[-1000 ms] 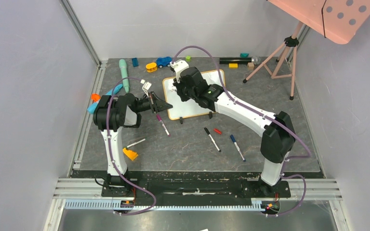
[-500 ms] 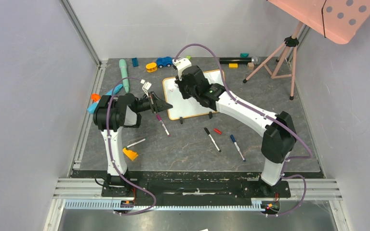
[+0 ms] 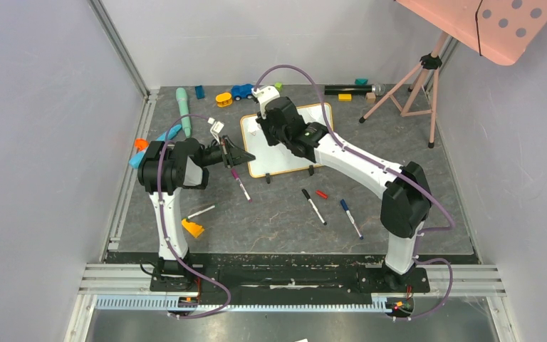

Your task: Write a sentence on the whiteboard

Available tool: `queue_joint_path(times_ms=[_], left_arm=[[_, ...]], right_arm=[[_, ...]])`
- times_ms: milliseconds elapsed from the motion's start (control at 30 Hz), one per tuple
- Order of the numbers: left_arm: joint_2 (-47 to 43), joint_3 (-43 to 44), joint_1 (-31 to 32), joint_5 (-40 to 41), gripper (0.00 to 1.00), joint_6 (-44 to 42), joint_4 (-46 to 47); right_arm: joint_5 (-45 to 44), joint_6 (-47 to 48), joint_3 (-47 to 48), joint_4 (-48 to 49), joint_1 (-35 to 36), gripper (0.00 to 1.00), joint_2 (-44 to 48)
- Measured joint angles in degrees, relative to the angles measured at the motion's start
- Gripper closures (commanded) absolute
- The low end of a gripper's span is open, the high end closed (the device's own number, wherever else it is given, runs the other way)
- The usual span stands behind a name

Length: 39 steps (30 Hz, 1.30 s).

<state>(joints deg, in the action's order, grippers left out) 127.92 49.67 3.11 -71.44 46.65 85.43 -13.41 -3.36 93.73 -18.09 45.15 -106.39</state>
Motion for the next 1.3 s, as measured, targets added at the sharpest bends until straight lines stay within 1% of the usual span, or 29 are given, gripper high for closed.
queue_joint_path(times_ms=[833, 1300], left_arm=[[0.0, 0.0, 0.0, 0.04, 0.98, 0.0, -0.04], [0.0, 0.0, 0.0, 0.17, 0.98, 0.0, -0.07]], right_arm=[[-2.01, 0.17, 2.54, -0.92, 0.11, 1.0, -2.54], [-0.28, 0.17, 2.99, -1.01, 0.11, 1.0, -3.08]])
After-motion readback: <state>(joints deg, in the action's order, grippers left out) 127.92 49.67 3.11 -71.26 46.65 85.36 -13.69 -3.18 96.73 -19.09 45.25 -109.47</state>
